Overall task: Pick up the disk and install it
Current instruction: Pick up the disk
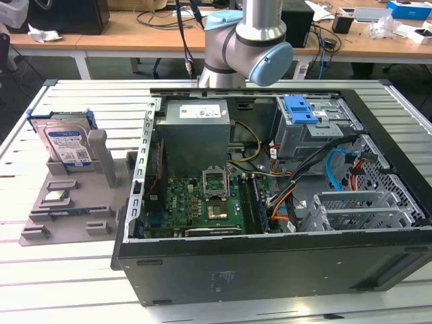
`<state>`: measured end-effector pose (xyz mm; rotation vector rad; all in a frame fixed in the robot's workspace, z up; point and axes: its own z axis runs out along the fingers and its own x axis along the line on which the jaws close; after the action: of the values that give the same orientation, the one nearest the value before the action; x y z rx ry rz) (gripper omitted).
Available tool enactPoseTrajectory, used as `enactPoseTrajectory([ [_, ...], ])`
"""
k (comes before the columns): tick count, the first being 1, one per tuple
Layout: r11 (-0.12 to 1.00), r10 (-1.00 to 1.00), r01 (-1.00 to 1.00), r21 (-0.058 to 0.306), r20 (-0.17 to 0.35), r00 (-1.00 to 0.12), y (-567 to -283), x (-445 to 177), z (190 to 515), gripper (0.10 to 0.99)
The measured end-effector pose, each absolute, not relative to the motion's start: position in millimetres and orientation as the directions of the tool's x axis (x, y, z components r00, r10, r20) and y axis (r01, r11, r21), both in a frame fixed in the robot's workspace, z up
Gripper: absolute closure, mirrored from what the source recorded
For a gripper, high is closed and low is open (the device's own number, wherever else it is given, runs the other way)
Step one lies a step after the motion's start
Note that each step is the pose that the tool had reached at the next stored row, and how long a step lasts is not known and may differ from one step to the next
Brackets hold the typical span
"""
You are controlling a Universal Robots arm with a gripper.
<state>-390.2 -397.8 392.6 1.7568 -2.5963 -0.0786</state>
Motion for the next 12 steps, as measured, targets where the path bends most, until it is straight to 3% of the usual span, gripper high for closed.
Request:
enactPoseTrajectory([
  [12, 0.207, -0.978, -0.977, 0.045, -0.023, -0.208, -397.8, -390.1, 392.6, 0.98],
])
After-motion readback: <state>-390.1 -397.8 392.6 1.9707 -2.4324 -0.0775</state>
